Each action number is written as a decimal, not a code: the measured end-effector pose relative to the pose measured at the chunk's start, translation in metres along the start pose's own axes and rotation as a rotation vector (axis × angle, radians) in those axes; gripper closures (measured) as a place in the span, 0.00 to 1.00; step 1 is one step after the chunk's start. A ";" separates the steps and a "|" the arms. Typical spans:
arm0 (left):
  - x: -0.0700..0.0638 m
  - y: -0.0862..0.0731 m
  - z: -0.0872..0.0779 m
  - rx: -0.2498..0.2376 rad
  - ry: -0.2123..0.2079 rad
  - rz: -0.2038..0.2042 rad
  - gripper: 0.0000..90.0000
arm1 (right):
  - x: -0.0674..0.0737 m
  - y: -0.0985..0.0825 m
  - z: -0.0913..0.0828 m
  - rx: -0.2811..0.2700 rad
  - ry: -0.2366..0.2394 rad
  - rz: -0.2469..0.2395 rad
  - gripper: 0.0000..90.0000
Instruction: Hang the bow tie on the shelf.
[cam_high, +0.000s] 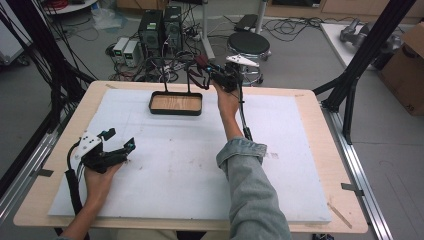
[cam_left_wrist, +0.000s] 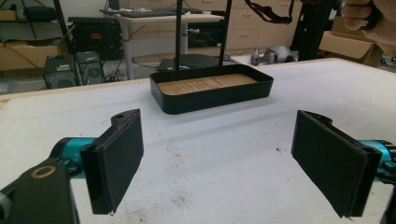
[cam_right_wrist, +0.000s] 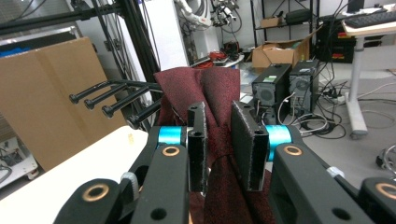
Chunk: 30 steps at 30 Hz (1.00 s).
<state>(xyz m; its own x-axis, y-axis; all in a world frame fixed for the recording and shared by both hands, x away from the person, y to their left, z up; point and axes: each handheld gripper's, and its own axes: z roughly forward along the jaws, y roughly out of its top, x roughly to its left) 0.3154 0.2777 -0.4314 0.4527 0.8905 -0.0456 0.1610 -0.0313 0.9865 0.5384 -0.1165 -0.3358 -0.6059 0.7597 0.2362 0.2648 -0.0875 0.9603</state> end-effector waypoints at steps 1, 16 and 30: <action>0.000 0.000 0.000 -0.001 0.000 0.000 0.19 | 0.000 0.000 0.000 0.001 -0.001 -0.003 0.84; 0.000 0.000 0.000 0.001 -0.002 0.005 0.19 | -0.001 0.003 -0.005 0.013 -0.002 -0.004 0.71; -0.001 0.000 0.002 -0.008 0.001 0.001 0.19 | 0.000 0.018 -0.029 -0.014 -0.006 -0.017 0.40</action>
<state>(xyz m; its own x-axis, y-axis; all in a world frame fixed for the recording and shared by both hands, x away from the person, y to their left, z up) 0.3163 0.2759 -0.4318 0.4520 0.8909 -0.0449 0.1537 -0.0282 0.9877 0.5214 -0.1370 -0.3138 -0.6057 0.7651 0.2185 0.2437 -0.0830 0.9663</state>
